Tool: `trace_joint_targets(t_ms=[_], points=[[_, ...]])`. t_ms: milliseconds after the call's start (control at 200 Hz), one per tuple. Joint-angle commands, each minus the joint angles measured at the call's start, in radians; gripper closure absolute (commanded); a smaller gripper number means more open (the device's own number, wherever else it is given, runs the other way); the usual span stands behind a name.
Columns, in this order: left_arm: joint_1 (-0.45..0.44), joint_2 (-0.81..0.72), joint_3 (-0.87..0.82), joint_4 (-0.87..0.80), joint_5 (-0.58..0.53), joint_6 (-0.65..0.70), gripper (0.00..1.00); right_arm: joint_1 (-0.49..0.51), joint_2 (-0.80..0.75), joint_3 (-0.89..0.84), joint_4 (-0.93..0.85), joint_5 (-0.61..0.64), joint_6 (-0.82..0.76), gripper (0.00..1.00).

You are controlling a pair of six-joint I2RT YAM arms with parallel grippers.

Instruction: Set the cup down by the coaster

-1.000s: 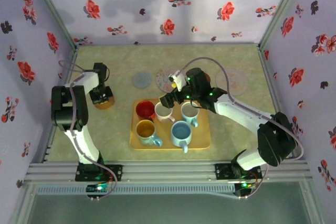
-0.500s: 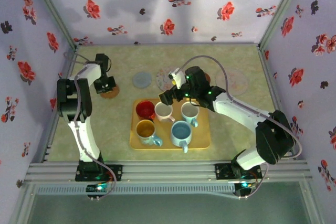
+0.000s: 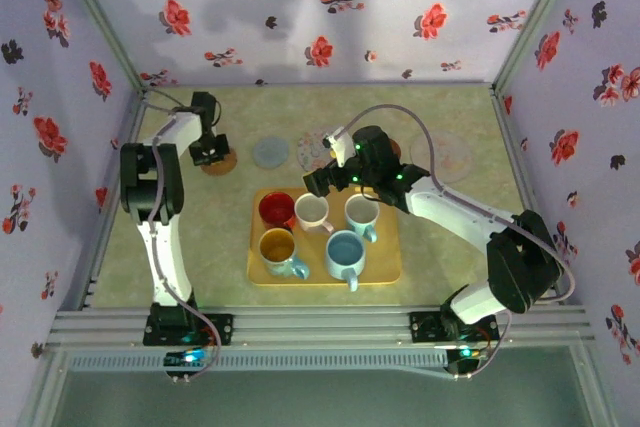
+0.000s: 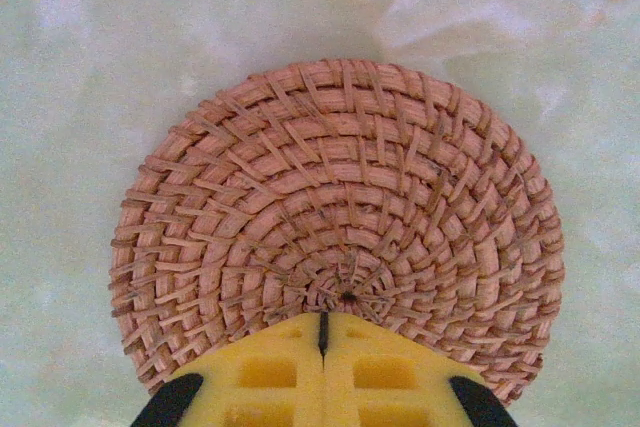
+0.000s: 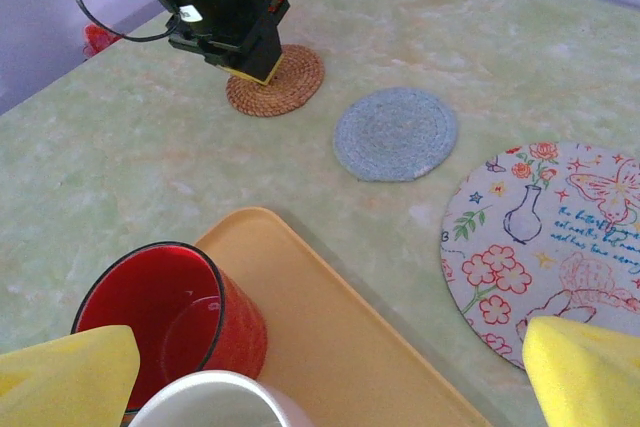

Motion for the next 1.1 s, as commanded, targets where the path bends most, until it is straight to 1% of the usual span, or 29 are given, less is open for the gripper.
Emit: trace_joint_targets(t_ms=[0,370,550,685,725,740,950,975,1055,1075,1100], points=[[-0.018,0.070,0.027,-0.013,0.048,0.016,1.00,0.007,0.002,0.000,0.031,0.018,0.012,0.00],[-0.027,0.095,0.046,-0.023,0.058,0.009,1.00,0.007,0.006,-0.005,0.032,0.017,0.014,0.00],[-0.027,0.079,0.034,-0.026,0.033,-0.003,1.00,0.007,0.005,-0.004,0.031,0.022,0.009,0.00],[-0.027,0.049,0.037,-0.030,0.034,-0.013,0.88,0.006,-0.001,-0.004,0.028,0.034,0.006,0.00],[-0.028,0.039,0.044,-0.039,0.034,-0.015,0.81,0.006,-0.001,-0.002,0.031,0.035,0.005,0.00],[-0.026,0.036,0.049,-0.044,0.034,-0.016,0.80,0.006,0.000,-0.002,0.031,0.035,0.006,0.00],[-0.033,-0.035,0.110,-0.103,0.035,-0.020,0.76,0.005,-0.004,0.016,0.025,0.034,-0.006,0.01],[-0.035,-0.043,0.120,-0.112,0.035,-0.022,0.72,0.006,-0.006,0.018,0.020,0.034,-0.008,0.00],[-0.039,-0.075,0.149,-0.148,0.038,-0.025,0.71,0.006,-0.012,0.040,-0.016,0.026,-0.020,0.00],[-0.042,-0.084,0.153,-0.156,0.040,-0.026,0.67,0.006,-0.013,0.048,-0.030,0.022,-0.025,0.00],[-0.044,-0.099,0.155,-0.163,0.041,-0.027,0.66,0.006,-0.015,0.055,-0.049,0.015,-0.031,0.00]])
